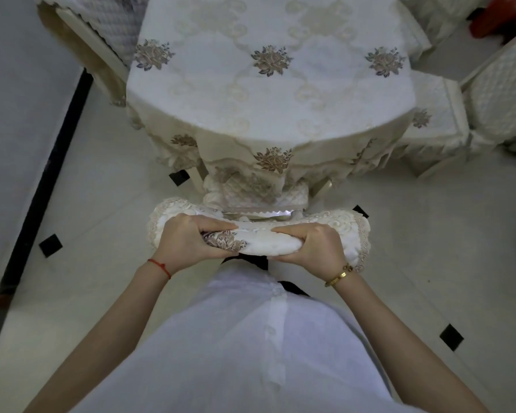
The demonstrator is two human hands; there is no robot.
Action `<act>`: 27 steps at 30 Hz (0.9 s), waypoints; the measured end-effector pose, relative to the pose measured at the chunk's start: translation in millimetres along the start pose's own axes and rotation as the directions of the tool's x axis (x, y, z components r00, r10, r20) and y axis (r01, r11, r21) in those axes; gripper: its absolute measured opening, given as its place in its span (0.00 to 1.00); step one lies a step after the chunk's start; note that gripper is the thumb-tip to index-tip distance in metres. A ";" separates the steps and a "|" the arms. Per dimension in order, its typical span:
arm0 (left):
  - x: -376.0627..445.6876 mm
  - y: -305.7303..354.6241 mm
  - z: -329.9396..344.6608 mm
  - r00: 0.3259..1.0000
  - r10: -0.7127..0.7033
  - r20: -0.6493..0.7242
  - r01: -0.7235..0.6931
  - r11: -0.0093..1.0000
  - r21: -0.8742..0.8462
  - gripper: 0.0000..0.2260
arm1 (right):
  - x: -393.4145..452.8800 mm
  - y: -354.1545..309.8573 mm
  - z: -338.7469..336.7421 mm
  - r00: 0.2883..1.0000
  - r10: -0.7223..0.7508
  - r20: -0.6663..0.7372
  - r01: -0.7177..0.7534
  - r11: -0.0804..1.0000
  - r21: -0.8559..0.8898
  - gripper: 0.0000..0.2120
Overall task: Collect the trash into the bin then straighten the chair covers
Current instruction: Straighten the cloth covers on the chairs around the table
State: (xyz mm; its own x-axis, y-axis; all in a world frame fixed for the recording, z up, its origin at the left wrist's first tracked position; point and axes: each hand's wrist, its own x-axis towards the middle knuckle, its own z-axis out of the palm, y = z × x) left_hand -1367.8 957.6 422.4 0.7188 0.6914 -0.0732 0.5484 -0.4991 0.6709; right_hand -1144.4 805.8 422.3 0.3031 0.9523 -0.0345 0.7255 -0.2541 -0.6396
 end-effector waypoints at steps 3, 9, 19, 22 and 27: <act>4.2 3.0 1.2 1.000 -0.002 -0.025 0.002 1.000 -0.014 0.23 | 4.2 1.7 -5.7 1.000 0.003 -0.007 -0.003 1.000 0.015 0.24; 7.6 11.4 11.4 1.000 -0.027 -0.016 0.026 0.999 -0.021 0.23 | 3.2 9.5 -15.1 1.000 0.014 -0.013 -0.014 1.000 0.025 0.22; 5.8 13.2 12.9 1.000 -0.030 -0.008 0.029 0.999 -0.032 0.24 | 1.8 10.5 -15.7 1.000 0.031 -0.004 -0.031 0.999 0.008 0.26; 5.4 14.4 14.1 0.999 -0.027 -0.019 0.026 0.999 -0.027 0.24 | 2.3 11.9 -16.5 0.999 0.035 0.002 -0.035 0.999 0.004 0.26; 3.4 16.1 16.6 0.999 -0.026 -0.028 0.026 1.000 -0.013 0.24 | -1.2 17.7 -14.4 1.000 0.015 0.001 -0.015 1.000 -0.007 0.26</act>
State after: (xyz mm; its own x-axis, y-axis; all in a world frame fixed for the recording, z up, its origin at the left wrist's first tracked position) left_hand -1349.4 943.3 420.8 0.6920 0.7185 -0.0705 0.5612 -0.4739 0.6786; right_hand -1123.0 797.7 422.1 0.3134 0.9485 -0.0449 0.7251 -0.2696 -0.6337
